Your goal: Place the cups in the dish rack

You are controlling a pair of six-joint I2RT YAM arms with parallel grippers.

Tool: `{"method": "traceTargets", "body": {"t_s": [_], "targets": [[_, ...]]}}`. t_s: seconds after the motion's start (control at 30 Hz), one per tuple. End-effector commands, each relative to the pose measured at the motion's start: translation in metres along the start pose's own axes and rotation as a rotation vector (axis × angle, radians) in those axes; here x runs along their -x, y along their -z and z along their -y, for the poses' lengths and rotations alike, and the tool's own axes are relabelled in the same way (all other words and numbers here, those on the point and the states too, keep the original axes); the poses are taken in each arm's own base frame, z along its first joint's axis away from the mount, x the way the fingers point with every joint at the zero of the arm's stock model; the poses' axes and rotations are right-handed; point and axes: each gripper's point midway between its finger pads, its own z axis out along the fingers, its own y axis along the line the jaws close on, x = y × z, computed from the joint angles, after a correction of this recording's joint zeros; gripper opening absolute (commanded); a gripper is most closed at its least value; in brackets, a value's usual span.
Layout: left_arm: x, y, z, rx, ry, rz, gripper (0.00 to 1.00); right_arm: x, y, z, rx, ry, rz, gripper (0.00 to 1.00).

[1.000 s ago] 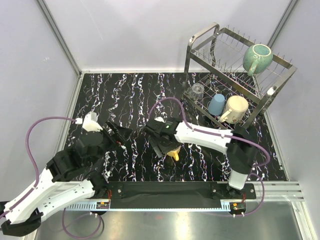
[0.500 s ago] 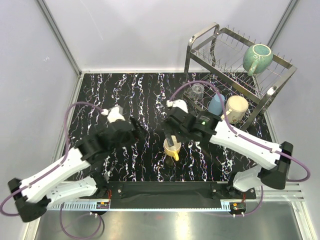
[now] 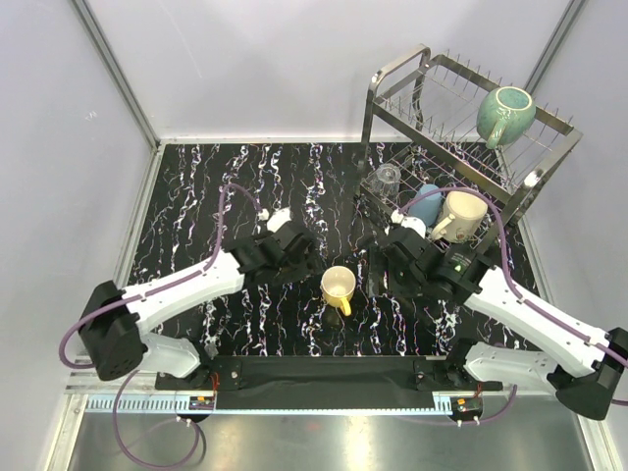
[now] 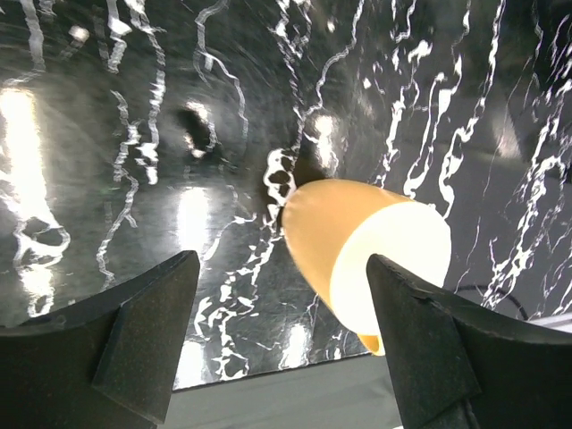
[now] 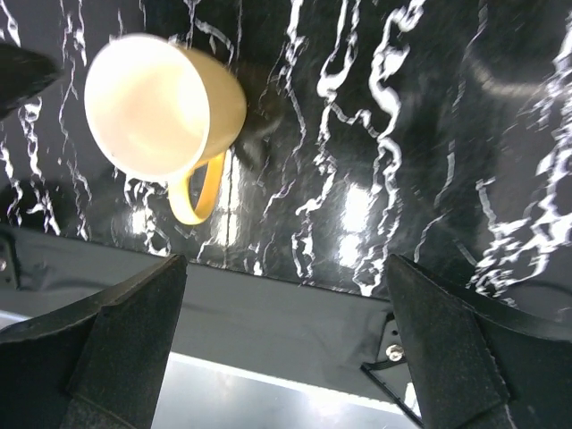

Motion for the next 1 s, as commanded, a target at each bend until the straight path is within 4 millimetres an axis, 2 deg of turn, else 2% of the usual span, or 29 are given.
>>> {"method": "traceTargets", "body": {"t_s": [0.0, 0.1, 0.23, 0.43, 0.57, 0.6, 0.63, 0.67, 0.73, 0.8, 0.87, 0.97], "targets": [[0.003, 0.0, 0.043, -0.118, 0.016, -0.01, 0.8, -0.007, -0.002, -0.016, 0.089, -0.073, -0.039, 1.0], [-0.007, -0.012, 0.046, -0.096, 0.007, -0.041, 0.78, -0.013, 0.0, -0.021, 0.129, -0.066, -0.063, 1.0], [-0.015, -0.023, 0.043, -0.064, -0.004, -0.053, 0.72, -0.01, 0.017, -0.026, 0.222, -0.079, -0.023, 1.0], [-0.033, -0.042, 0.042, -0.051, -0.006, -0.113, 0.61, 0.001, 0.037, -0.012, 0.203, -0.056, 0.029, 1.0], [-0.036, -0.045, 0.045, -0.072, -0.017, -0.12, 0.43, -0.01, 0.029, -0.02, 0.251, -0.045, -0.04, 1.0], [-0.036, -0.046, 0.049, -0.093, -0.015, -0.12, 0.38, -0.016, 0.03, -0.028, 0.294, -0.041, -0.077, 1.0], [-0.037, -0.046, 0.05, -0.101, -0.015, -0.123, 0.31, -0.019, 0.029, -0.031, 0.314, -0.045, -0.091, 1.0], [-0.038, -0.047, 0.051, -0.106, -0.021, -0.129, 0.17, -0.021, 0.026, -0.035, 0.339, -0.049, -0.096, 1.0], [-0.04, -0.049, 0.056, -0.125, -0.043, -0.143, 0.05, -0.024, 0.027, -0.043, 0.385, -0.056, -0.112, 1.0], [-0.043, -0.048, 0.059, -0.137, -0.058, -0.16, 0.0, -0.025, 0.028, -0.045, 0.396, -0.057, -0.121, 1.0], [-0.042, -0.045, 0.063, -0.163, -0.077, -0.165, 0.0, -0.023, 0.029, -0.046, 0.397, -0.058, -0.121, 1.0], [-0.028, -0.026, 0.076, -0.255, -0.079, -0.11, 0.0, -0.02, 0.036, -0.052, 0.43, -0.06, -0.11, 1.0]]}}
